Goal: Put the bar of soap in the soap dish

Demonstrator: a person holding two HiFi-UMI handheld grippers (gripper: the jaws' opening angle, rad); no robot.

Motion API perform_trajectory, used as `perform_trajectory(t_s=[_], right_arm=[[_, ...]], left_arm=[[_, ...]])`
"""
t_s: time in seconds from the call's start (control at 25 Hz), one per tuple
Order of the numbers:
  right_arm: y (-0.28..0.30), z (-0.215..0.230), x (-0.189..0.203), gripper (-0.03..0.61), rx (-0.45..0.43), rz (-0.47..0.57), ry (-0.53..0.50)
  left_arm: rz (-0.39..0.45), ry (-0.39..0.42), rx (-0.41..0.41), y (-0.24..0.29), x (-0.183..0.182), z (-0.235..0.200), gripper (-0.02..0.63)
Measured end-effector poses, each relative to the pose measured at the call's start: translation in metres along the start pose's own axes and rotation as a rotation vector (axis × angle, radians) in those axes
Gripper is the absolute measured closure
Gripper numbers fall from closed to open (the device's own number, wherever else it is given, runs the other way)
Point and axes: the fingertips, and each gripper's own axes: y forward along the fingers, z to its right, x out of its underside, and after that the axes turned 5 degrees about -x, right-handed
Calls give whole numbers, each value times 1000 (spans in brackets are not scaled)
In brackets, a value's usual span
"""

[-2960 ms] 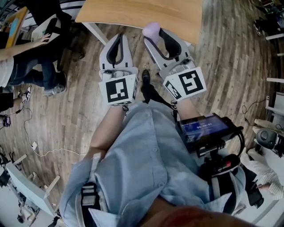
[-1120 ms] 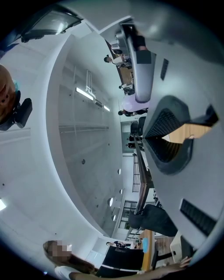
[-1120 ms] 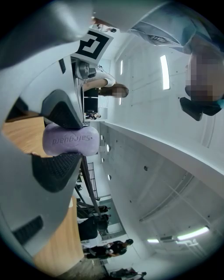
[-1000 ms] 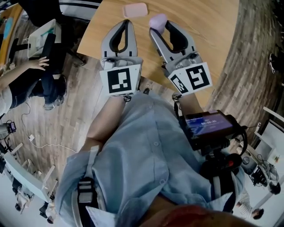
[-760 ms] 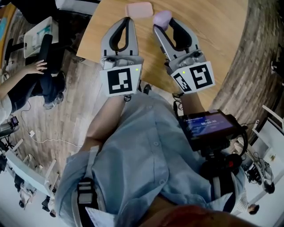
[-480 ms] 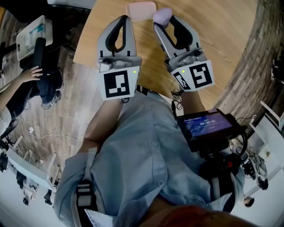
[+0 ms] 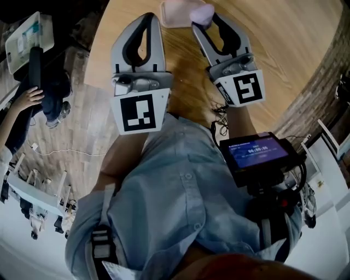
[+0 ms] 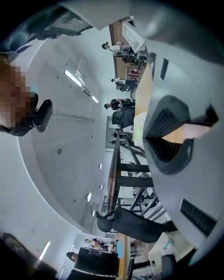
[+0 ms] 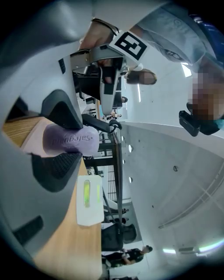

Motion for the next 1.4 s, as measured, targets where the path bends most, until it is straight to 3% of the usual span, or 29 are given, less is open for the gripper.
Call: perform_trajectory(t_s=[0.36, 0.76, 1.08, 1.4], right_arm=[[7, -6, 14, 394, -21, -117, -71], [21, -12, 38, 400, -113, -274, -207], [7, -19, 32, 402, -110, -256, -208], [10, -11, 18, 402, -84, -147, -151]], left_arm=[[-31, -46, -24, -12, -2, -9, 606], [-45, -53, -53, -2, 6, -19, 606], [-47, -54, -44, -17, 2, -11, 606], [-14, -21, -39, -16, -3, -7, 606]])
